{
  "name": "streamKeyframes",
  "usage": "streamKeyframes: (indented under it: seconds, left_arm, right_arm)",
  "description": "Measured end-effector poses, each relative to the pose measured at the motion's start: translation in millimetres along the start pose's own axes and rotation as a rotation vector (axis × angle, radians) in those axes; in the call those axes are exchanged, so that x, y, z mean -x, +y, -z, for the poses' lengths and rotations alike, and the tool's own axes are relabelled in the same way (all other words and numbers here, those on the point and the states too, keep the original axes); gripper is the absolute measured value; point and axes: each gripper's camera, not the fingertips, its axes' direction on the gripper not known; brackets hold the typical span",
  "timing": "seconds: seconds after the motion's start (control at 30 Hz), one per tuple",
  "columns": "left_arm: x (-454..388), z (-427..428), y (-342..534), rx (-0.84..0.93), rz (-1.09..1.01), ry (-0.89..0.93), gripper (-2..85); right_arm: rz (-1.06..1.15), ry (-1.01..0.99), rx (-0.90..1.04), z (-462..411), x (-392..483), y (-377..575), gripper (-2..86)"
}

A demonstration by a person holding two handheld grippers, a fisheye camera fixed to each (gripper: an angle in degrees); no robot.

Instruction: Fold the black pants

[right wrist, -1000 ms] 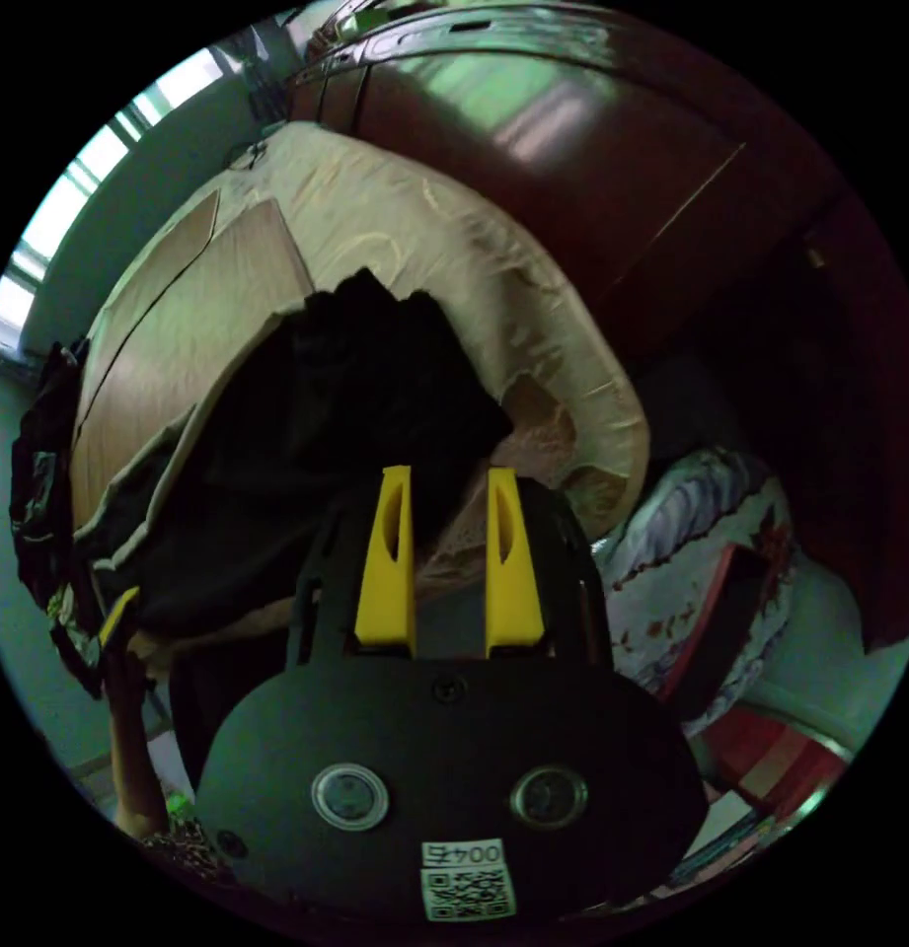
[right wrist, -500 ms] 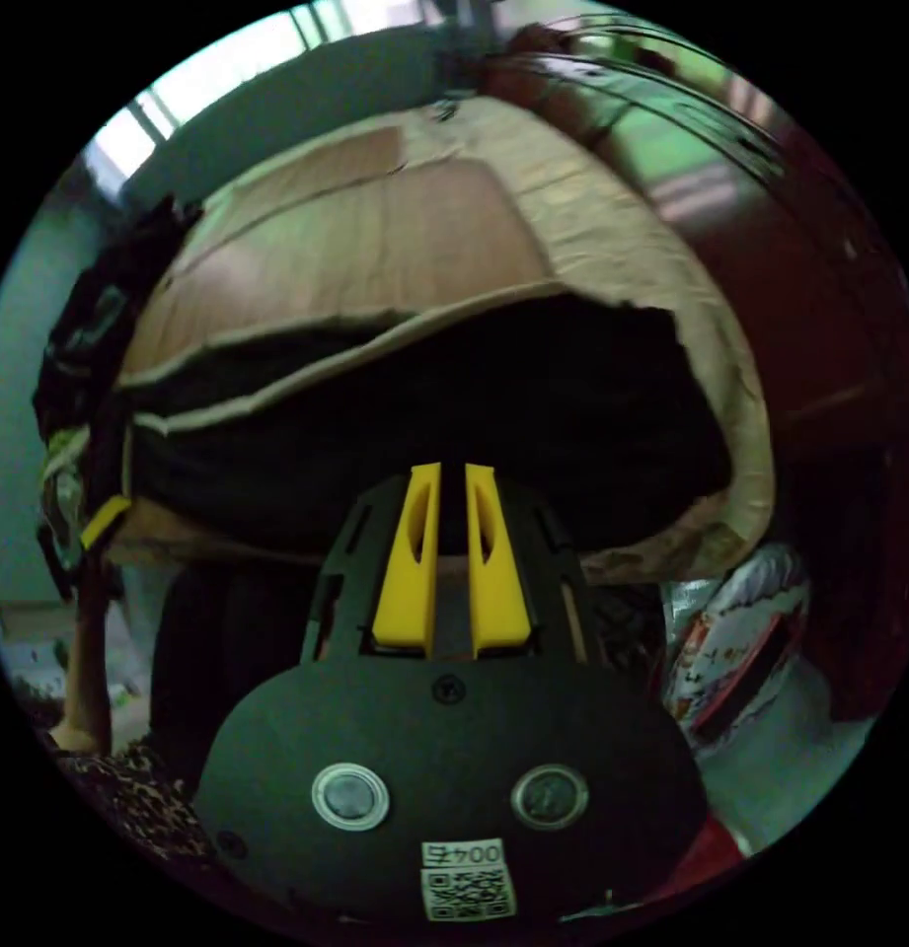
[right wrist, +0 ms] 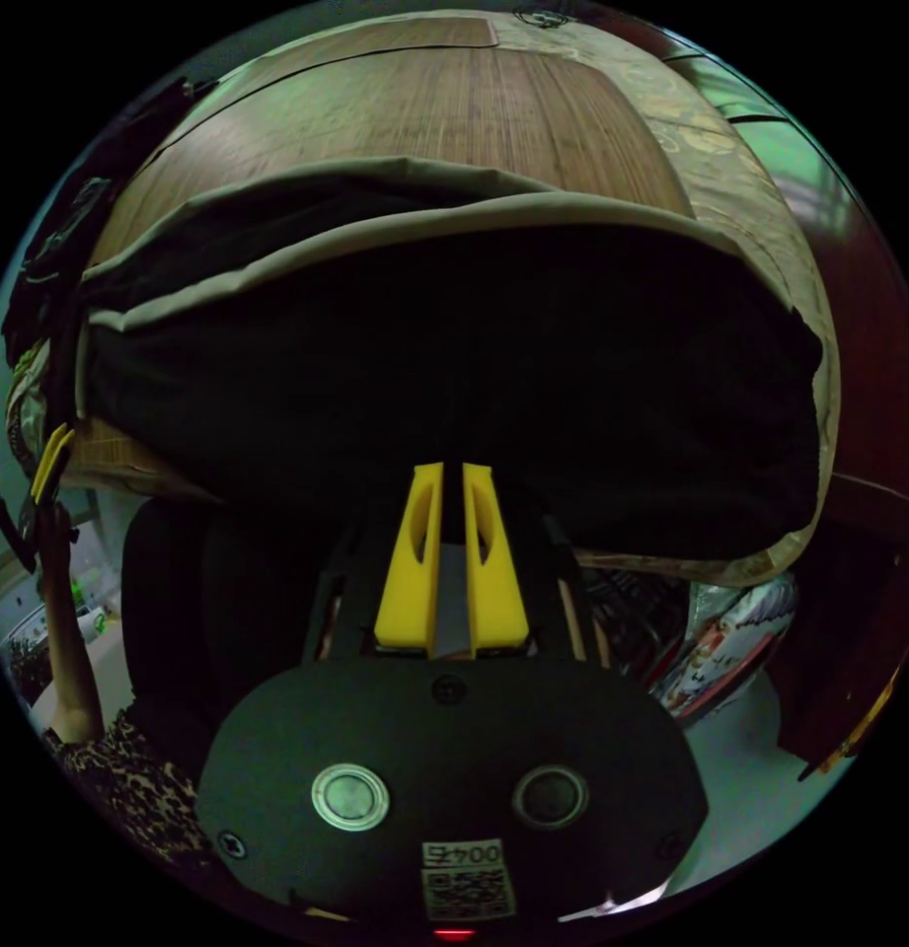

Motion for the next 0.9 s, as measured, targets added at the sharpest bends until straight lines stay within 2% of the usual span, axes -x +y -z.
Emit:
streamKeyframes:
  seconds: [0.27, 0.47, 0.67, 0.9]
  left_arm:
    - [33.0, -22.5, -15.4, 0.051, 0.010, -0.008, 8.8]
    - [74.8, -7.8, -25.8, 0.030, -0.060, -0.017, 2.4]
    - [166.7, 18.9, -84.9, 0.000, -0.053, -0.063, 1.3]
    - [273.5, -41.8, -143.7, 0.170, -0.018, -0.105, 1.7]
  right_arm:
    - [0.002, 0.081, 0.007, 11.8, 31.5, -20.7, 4.7]
    - [0.017, 0.089, -0.001, 18.7, 46.0, -29.4, 3.4]
    - [0.022, 0.067, 0.004, 24.1, 53.6, -35.8, 2.3]
    - [0.034, 0.062, 0.000, 28.0, 62.9, -38.5, 2.1]
